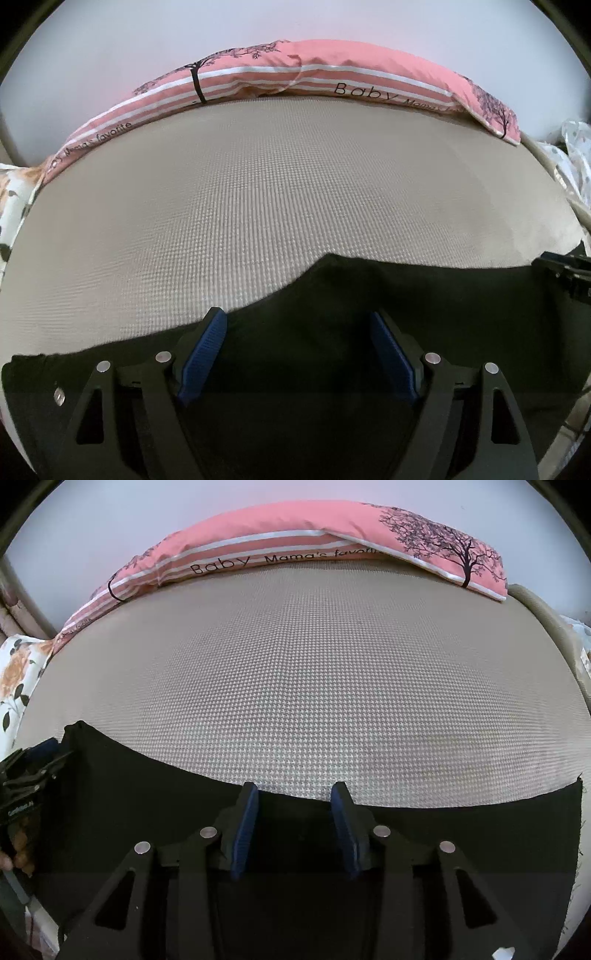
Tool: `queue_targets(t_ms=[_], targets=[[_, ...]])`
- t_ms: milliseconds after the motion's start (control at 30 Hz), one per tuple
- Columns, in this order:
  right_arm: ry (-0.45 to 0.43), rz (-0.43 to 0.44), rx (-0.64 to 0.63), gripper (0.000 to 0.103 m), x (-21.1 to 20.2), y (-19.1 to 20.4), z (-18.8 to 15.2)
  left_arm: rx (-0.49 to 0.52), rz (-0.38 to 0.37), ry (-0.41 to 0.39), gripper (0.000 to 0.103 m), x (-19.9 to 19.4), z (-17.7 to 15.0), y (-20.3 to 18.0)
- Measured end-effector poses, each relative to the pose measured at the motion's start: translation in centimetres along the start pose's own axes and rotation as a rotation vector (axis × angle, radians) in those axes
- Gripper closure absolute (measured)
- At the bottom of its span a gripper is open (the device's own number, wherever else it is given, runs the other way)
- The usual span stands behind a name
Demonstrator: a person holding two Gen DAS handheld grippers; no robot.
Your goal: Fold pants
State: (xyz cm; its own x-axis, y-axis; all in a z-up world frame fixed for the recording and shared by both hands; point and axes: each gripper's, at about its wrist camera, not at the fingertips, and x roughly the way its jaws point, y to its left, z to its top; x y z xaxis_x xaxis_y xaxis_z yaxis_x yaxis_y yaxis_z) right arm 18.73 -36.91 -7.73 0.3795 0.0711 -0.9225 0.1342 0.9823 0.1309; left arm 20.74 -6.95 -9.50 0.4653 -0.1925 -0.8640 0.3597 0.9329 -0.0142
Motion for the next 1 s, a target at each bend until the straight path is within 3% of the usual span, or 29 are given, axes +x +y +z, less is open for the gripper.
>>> queue_targets(t_ms=[367, 533, 633, 700, 900, 1000], targets=[[-0.024, 0.052, 0.037, 0.059, -2.3, -0.9, -0.5, -0.055, -0.007, -0.033, 0.023, -5.0, -4.3, -2.1], [-0.037, 0.067, 0.065, 0.059, -3.6, -2.6, -1.5, -0.066, 0.044, -0.042, 0.023, -6.1, -6.5, -2.3], [-0.058, 0.075, 0.096, 0.058, -4.6, -4.1, -2.5, -0.091, 0.064, -0.04, 0.023, -6.4, -7.5, -2.2], [-0.086, 0.072, 0.132, 0.05, -5.5, -5.5, -3.4, -0.114, 0.07, -0.038, 0.023, -6.5, -8.1, -2.0], [-0.096, 0.174, 0.265, 0.048, -6.9, -10.8, -6.1, -0.147, 0.101, -0.002, 0.023, -6.0, -9.5, -1.6], [-0.096, 0.168, 0.364, 0.048, -7.5, -14.4, -7.5, -0.163, 0.104, -0.007, 0.023, -6.1, -9.6, -1.4]])
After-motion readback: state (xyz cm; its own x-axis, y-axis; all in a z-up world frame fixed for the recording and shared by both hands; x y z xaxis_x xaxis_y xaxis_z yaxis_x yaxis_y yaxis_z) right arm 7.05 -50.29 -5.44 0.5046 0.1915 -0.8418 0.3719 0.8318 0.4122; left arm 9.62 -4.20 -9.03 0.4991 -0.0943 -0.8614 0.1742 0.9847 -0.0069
